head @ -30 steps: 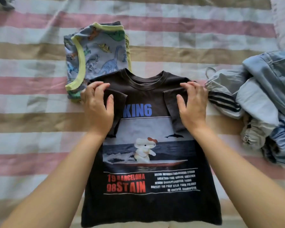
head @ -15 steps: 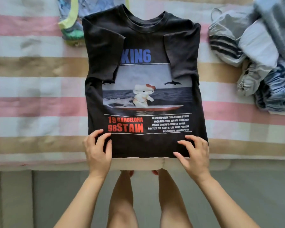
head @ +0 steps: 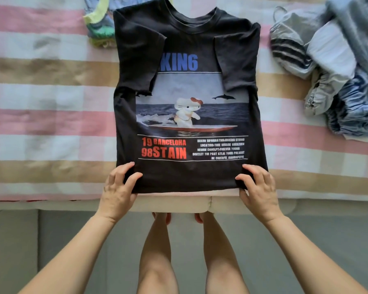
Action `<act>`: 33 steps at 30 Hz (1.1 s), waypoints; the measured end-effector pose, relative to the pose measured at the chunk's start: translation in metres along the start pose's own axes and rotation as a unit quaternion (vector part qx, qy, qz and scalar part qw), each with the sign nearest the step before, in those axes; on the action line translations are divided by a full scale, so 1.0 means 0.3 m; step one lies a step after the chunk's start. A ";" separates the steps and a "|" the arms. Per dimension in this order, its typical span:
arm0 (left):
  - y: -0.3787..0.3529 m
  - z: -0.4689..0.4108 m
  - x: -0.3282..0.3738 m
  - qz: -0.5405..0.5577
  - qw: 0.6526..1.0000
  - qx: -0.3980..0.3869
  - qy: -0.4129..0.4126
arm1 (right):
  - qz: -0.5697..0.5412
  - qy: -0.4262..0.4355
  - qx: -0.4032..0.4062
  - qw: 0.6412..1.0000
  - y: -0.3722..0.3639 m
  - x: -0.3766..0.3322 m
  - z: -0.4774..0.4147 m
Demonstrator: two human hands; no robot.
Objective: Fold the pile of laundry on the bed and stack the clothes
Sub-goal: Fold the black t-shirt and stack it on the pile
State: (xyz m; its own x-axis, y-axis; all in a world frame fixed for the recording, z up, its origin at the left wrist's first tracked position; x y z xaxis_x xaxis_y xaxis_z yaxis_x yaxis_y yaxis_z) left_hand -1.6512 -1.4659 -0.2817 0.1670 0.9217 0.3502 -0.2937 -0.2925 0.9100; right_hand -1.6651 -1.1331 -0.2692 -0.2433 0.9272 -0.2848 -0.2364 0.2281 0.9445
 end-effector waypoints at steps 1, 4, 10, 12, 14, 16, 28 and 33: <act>0.010 -0.001 -0.002 0.013 1.000 0.002 0.001 | 0.007 -0.003 0.006 1.000 0.005 0.005 0.003; 0.045 -0.002 -0.002 0.050 0.999 0.012 0.007 | 0.028 -0.017 0.001 0.999 0.014 0.028 0.011; 0.125 0.022 -0.024 0.124 0.991 0.044 0.032 | -0.070 -0.040 -0.006 0.997 0.099 0.094 -0.015; 0.142 0.040 -0.080 0.239 0.961 0.074 0.119 | -0.209 -0.111 -0.025 0.971 0.111 0.148 -0.014; 0.133 0.054 -0.139 0.390 0.892 0.090 0.211 | -0.381 -0.210 -0.044 0.900 0.101 0.197 -0.001; 0.132 0.052 -0.171 0.469 0.841 0.104 0.249 | -0.473 -0.252 -0.043 0.843 0.103 0.215 0.006; 0.141 0.129 -0.121 0.409 0.883 -0.013 0.232 | -0.479 -0.282 -0.121 0.823 0.116 0.205 0.136; 0.171 0.180 -0.095 0.419 0.879 -0.037 0.223 | -0.480 -0.285 -0.139 0.818 0.148 0.184 0.193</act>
State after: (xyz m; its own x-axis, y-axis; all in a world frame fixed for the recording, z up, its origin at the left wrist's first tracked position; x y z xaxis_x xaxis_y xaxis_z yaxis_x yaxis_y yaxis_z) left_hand -1.6201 -1.5209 -0.2328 -0.5185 0.4034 0.7540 -0.2014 -0.9145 0.3508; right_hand -1.6347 -1.0547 -0.2335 0.6388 0.3663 -0.6766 -0.2855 0.9295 0.2336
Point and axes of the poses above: each hand's wrist, its own z-axis away from the middle knuckle, its own y-axis out of the back of the hand, x = y × z, the point moved 8 cm from there along -z, towards the middle knuckle, and after that the axes turned 10 degrees about -x, right-handed, at the moved point
